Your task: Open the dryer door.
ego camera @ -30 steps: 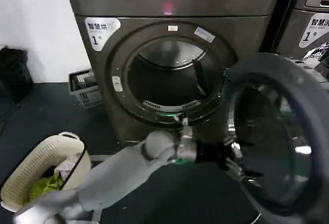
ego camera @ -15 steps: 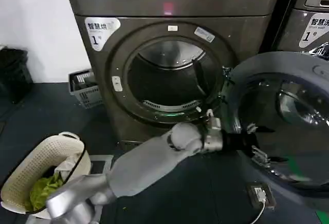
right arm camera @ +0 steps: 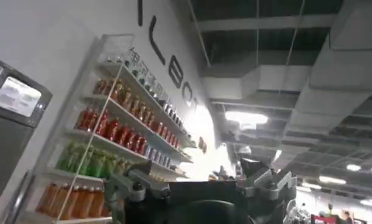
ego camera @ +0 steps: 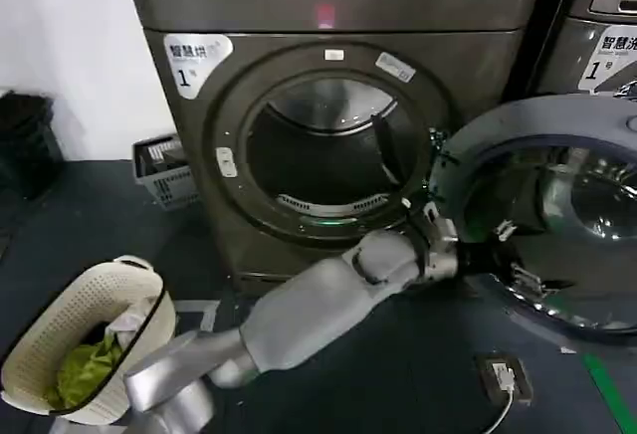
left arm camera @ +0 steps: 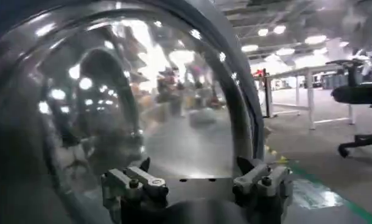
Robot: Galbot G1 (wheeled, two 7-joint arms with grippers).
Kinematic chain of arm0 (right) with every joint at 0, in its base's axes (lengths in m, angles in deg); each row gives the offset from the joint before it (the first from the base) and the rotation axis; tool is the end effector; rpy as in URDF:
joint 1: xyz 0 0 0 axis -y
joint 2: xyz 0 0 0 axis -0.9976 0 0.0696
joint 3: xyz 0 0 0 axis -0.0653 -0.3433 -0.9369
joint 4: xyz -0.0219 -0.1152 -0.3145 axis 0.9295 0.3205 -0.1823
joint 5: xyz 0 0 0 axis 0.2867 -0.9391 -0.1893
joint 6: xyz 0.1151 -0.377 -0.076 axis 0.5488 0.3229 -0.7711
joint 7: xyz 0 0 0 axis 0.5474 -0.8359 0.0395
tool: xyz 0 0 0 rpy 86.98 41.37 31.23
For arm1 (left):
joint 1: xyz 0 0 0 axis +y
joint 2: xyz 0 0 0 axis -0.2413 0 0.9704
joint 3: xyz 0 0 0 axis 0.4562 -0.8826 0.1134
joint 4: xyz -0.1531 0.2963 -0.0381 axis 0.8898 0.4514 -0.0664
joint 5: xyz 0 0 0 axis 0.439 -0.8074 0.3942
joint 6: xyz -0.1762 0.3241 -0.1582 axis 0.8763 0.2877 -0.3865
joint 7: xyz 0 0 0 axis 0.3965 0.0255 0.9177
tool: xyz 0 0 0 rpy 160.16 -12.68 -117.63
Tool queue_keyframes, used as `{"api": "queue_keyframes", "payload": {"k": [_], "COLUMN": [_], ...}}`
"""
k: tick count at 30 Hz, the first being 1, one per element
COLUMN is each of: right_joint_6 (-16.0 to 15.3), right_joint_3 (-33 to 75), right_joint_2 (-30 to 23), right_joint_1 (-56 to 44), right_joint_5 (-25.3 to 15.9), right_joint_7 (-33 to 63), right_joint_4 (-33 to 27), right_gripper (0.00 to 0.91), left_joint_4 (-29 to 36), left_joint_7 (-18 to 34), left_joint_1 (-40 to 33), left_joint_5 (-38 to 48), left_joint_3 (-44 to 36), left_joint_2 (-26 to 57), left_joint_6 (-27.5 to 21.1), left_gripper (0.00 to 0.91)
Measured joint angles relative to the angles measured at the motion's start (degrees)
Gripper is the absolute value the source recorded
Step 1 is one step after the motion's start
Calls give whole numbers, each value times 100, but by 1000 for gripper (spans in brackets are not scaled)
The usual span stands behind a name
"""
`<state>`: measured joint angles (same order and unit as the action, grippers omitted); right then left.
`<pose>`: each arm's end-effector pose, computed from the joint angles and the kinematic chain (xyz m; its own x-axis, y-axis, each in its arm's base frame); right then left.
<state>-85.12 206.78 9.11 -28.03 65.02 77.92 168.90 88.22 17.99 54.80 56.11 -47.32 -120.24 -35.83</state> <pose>-0.0394 -0.4359 0.0229 -0.3259 0.8349 -0.4436 0.9416 0.2448 -0.2312 0.4512 -0.3582 -0.1658 -0.0289 0.9995 0.0131 0.9914 0.0270 0.1278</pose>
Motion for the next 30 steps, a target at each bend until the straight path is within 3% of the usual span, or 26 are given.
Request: {"api": "queue_keyframes", "payload": {"k": [8,21,30], "right_joint_6": [2,9,72], "right_joint_3": [22,75,265], "right_joint_2": [29,58,114], "right_joint_1": [-13,-45,-113], "right_joint_5": [11,36,25], "right_joint_7": [13,2,40], "right_joint_4": [-18,-19,34], "right_gripper": [907,907,907], "left_joint_4": [-286,-223,52], "left_joint_7": [564,672,756], "left_joint_1": [-5,54,107], "left_joint_5": [-311,-247,-4], "left_joint_3": [-16,-30,-81], "left_joint_2": [1,1,2], "left_joint_6": [177,192,660], "left_gripper": [907,907,907]}}
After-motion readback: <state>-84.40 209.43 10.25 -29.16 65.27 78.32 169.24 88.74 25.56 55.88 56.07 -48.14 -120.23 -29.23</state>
